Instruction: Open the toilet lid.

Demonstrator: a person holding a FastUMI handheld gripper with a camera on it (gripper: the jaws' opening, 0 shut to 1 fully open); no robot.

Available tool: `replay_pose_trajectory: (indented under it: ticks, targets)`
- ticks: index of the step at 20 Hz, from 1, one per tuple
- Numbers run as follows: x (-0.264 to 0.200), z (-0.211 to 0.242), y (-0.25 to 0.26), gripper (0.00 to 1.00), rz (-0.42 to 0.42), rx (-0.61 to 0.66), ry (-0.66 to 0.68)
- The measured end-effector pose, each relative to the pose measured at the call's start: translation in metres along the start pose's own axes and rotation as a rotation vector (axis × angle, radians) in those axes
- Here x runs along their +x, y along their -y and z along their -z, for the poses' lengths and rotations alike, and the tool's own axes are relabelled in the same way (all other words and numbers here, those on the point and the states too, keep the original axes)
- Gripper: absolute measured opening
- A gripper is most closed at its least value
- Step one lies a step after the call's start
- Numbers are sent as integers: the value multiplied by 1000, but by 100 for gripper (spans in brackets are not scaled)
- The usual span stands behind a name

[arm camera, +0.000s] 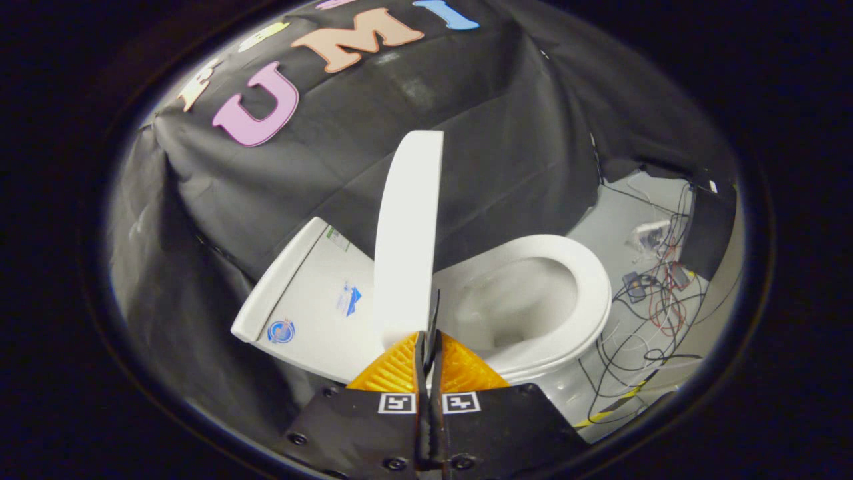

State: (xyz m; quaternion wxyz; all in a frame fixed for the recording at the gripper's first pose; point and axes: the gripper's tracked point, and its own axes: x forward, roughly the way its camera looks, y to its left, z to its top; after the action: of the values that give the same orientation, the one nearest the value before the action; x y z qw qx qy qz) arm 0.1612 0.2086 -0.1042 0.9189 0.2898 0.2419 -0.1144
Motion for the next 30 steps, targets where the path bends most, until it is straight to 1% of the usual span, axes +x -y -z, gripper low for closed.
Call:
replay_pose_trajectory:
  ticks: [2,5,12,14,19,22,27,30]
  targets:
    - [-1,-2,-11,0,4,-30,3]
    - [-1,-5,-31,0,-17,-39,24]
    - [0,-5,-64,0,-11,-142,48]
    - [2,-6,-76,0,-14,-151,54]
    - [6,-3,-102,1,0,-229,53]
    - [9,3,-121,1,-21,-252,65]
    - [14,11,-146,0,-64,-258,73]
    - [19,17,-161,0,-75,-258,76]
